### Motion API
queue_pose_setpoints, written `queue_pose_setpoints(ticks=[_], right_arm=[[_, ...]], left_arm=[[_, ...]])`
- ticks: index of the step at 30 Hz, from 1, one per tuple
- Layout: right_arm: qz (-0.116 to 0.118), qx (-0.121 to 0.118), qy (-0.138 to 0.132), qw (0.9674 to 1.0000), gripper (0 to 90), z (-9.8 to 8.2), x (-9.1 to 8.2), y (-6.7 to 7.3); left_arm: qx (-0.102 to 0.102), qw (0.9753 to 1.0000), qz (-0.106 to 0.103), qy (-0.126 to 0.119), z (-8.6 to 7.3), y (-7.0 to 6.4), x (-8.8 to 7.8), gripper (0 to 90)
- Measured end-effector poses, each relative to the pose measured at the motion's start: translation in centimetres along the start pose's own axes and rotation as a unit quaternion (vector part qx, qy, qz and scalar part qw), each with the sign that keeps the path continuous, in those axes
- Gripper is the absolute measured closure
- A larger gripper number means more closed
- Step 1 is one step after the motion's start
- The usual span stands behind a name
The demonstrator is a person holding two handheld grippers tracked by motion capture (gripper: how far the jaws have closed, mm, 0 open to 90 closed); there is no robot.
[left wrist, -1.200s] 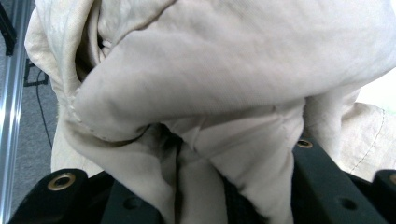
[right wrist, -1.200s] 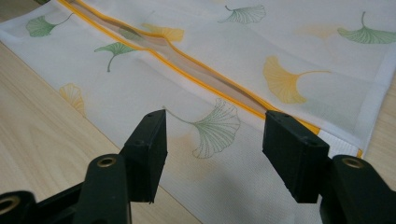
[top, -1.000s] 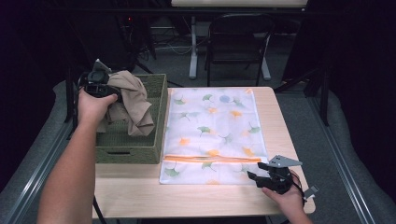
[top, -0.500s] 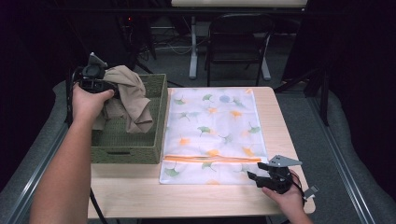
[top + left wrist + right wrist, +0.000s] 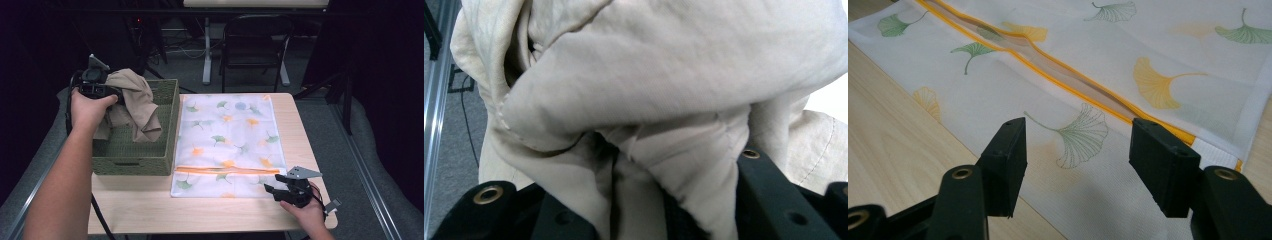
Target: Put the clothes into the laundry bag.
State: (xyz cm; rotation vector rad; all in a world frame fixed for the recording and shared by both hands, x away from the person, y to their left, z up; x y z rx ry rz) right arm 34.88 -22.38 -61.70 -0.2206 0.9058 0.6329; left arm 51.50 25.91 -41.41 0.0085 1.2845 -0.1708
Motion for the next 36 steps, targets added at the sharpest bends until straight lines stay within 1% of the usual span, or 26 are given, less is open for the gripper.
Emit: queue_pose_setpoints(ticks=[5,15,25,28,32,36], right_arm=[[0.000,0.001,-0.001,1.0000,39.9,0.0,0.0,0.0],[0.001,0.002,-0.002,1.0000,39.9,0.0,0.0,0.0],[0.000,0.000,0.001,1.0000,39.9,0.0,0.0,-0.1],[0.001,0.001,-0.001,1.0000,39.9,0.0,0.0,-0.1],[0.001,0.002,-0.001,1.0000,39.9,0.0,0.0,-0.1],[0.001,0.001,-0.001,1.0000,39.9,0.0,0.0,-0.1]], left_arm=[[0.003,1.0000,0.001,0.004,-0.2,-0.1,-0.3,62.4],[0.007,1.0000,-0.002,0.001,-0.3,-0.3,-1.2,62.1],[0.007,1.0000,0.000,0.006,-0.3,-0.5,-1.5,62.0],[0.007,0.9999,-0.005,0.005,-0.3,-0.6,-1.5,62.0],[0.012,0.9999,-0.006,0.009,-0.4,-0.9,-1.7,62.0],[0.015,0.9998,-0.007,0.007,-0.4,-1.2,-1.9,62.0]])
Point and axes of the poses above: each handheld gripper's, and its own axes: x roughly forward along the jaws, z roughly out of its top, y roughly to its left, the point moved 10 cm from there along x, roughly forward along the jaws, and after that the axes turned 15 degrees about y, right-handed, at the moved point
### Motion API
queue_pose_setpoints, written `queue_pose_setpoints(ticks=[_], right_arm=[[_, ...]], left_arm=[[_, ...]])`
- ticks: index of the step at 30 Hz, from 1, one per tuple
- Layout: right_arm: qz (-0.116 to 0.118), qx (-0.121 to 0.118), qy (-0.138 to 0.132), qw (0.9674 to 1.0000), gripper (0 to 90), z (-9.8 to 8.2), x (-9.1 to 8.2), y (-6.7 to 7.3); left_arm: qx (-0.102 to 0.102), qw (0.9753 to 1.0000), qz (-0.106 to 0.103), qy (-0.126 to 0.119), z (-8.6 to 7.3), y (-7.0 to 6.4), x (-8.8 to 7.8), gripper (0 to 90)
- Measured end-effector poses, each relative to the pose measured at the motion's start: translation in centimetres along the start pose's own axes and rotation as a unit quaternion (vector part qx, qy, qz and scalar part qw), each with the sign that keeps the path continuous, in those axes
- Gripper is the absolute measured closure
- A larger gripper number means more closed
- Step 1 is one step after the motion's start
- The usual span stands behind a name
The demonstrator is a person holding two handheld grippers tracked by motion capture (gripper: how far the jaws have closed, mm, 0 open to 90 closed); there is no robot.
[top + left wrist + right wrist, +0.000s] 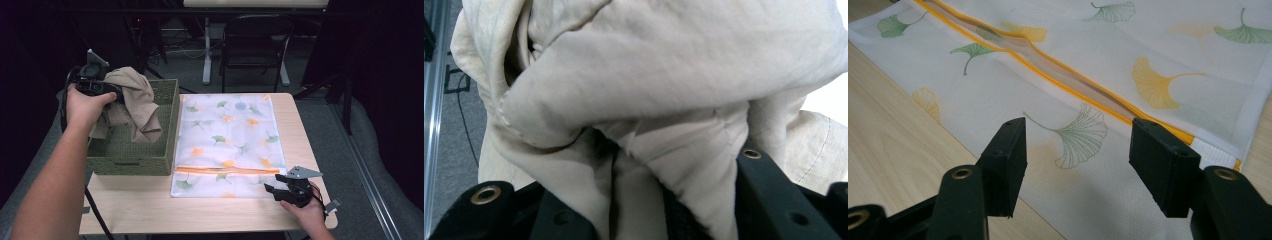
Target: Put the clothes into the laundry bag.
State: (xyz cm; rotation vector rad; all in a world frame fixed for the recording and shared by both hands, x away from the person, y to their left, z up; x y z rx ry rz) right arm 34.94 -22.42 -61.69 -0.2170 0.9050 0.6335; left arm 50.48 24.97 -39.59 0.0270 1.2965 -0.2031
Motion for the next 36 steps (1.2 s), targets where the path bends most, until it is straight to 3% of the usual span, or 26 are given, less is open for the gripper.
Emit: queue_pose_setpoints(ticks=[11,36], right_arm=[[-0.001,0.000,0.000,1.0000,39.9,0.0,0.0,0.0],[0.002,-0.005,0.001,1.0000,39.9,0.0,-0.1,-0.1]], left_arm=[[0.017,0.9999,0.000,0.000,0.0,-1.2,-0.2,62.0],[0.085,0.9961,-0.020,0.008,-0.4,-6.8,0.3,62.0]])
Point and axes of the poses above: each handheld gripper's, and its own axes: x roughly forward along the jaws, z roughly out of its top, y roughly to its left, the point moved 10 cm from there along x, roughly forward along the jaws, and after that the axes turned 15 degrees about y, right-handed, at the moved point
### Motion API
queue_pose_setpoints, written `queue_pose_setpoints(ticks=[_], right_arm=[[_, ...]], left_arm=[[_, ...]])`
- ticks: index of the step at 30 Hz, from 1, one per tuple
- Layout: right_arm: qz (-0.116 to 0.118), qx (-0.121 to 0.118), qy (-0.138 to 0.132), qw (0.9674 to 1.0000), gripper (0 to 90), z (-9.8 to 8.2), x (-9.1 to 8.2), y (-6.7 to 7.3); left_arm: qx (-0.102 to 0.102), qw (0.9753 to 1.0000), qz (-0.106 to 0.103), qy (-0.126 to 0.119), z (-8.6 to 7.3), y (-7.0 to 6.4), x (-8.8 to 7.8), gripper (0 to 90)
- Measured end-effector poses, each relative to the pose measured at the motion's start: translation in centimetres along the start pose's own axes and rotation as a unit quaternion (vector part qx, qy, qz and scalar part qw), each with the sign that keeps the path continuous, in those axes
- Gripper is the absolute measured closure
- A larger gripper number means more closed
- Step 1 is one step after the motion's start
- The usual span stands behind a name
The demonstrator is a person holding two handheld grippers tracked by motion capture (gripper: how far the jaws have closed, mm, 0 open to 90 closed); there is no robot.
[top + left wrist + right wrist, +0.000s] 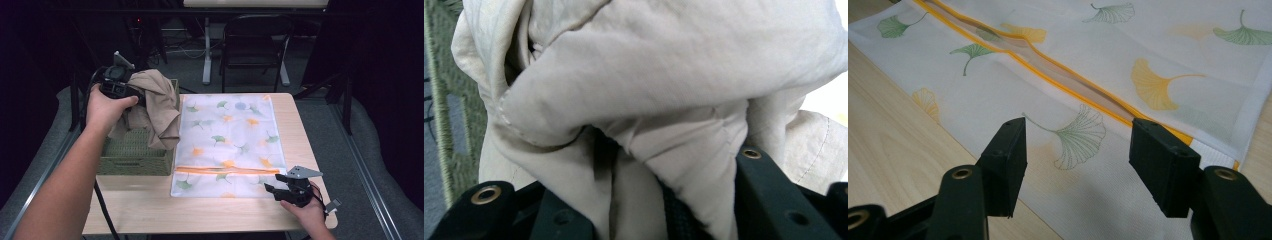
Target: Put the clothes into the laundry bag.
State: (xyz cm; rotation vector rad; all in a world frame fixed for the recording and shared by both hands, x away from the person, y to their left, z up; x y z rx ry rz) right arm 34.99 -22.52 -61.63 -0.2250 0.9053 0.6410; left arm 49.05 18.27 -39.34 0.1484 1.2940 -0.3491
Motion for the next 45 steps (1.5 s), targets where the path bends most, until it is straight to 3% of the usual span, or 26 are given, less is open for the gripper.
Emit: queue_pose_setpoints(ticks=[10,29,45], right_arm=[[-0.001,0.000,-0.001,1.0000,39.9,0.0,-0.1,0.0],[-0.002,0.000,-0.005,1.0000,40.0,0.0,-0.5,0.0],[-0.003,-0.008,-0.011,0.9999,40.2,0.2,-0.7,-0.1]], left_arm=[[0.029,0.9996,-0.001,0.003,-0.1,-2.4,0.1,62.0],[0.067,0.9977,-0.010,0.011,-0.2,-6.4,1.3,62.0],[0.105,0.9943,-0.008,0.021,-0.8,-9.9,2.0,62.1]])
Point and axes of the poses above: each handheld gripper's, and its own axes: x roughly forward along the jaws, z roughly out of its top, y roughly to its left, the point moved 10 cm from there along x, roughly forward along the jaws, and after that the axes turned 15 degrees about y, right-handed, at the moved point
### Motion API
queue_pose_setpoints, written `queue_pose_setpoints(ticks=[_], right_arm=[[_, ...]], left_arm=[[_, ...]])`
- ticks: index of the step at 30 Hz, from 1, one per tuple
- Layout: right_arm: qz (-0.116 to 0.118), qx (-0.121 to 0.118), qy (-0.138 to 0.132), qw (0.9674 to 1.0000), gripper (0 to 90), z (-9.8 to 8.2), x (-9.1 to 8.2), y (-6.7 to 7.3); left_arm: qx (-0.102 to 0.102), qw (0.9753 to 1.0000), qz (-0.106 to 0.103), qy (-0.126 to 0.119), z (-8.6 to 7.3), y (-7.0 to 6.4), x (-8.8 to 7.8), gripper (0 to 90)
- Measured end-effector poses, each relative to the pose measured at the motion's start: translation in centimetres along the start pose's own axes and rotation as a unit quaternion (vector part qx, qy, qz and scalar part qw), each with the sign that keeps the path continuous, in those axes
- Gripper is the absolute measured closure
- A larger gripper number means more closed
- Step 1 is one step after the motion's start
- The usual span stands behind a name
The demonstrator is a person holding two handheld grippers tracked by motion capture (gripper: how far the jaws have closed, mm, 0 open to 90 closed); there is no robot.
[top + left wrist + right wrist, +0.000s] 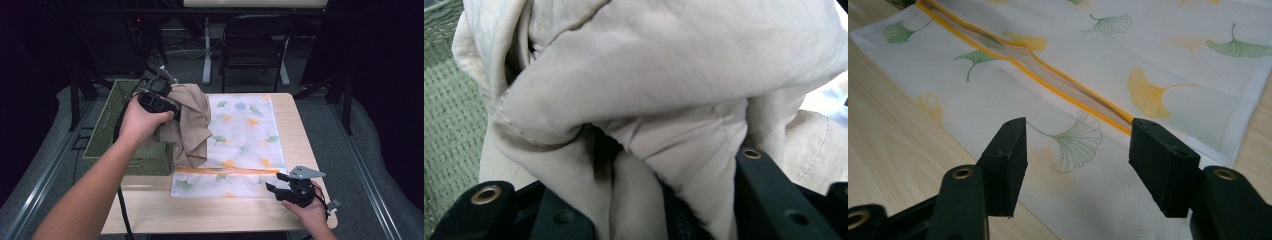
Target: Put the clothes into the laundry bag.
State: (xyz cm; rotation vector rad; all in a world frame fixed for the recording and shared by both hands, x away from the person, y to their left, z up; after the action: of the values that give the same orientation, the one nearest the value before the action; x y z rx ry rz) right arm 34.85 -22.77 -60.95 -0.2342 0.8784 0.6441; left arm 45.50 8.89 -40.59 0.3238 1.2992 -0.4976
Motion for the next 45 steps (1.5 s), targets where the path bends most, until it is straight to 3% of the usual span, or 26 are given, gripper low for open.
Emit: queue_pose_setpoints(ticks=[9,13,22,27,33,39,45], right_arm=[[-0.005,-0.011,0.002,0.9999,41.5,0.0,0.0,0.0],[0.006,-0.007,-0.013,0.9999,44.4,0.3,0.1,0.4],[0.021,-0.026,-0.046,0.9984,47.9,1.3,-0.4,1.4],[-0.008,-0.054,-0.042,0.9976,54.0,1.6,-1.0,1.6],[0.017,-0.058,-0.029,0.9977,64.2,2.7,-1.2,2.8],[0.022,-0.073,-0.002,0.9971,70.9,3.9,0.2,3.1],[0.038,-0.080,0.006,0.9961,75.1,5.9,1.7,3.4]], left_arm=[[0.024,0.9996,-0.010,0.003,-0.2,-2.2,1.0,62.1],[0.035,0.9993,-0.013,0.008,-0.4,-3.2,1.6,62.1],[0.059,0.9976,-0.035,0.009,-1.3,-5.2,3.1,62.1],[0.065,0.9970,-0.042,0.008,-1.8,-5.5,3.7,62.1],[0.069,0.9962,-0.052,0.013,-2.4,-5.8,4.9,62.2],[0.070,0.9959,-0.055,0.016,-3.2,-5.6,5.6,62.2],[0.066,0.9960,-0.058,0.015,-3.8,-5.5,5.9,62.2]])
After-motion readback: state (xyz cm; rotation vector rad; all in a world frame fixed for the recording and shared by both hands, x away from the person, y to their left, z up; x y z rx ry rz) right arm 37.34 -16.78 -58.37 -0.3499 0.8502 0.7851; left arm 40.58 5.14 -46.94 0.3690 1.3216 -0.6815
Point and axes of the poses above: each handheld gripper's, and its own axes: x roughly forward along the jaws, z roughly out of its top, y roughly to its left, the point moved 10 cm from there along x, roughly forward along the jaws, and after that the axes turned 15 degrees about y, right-handed, at the moved point
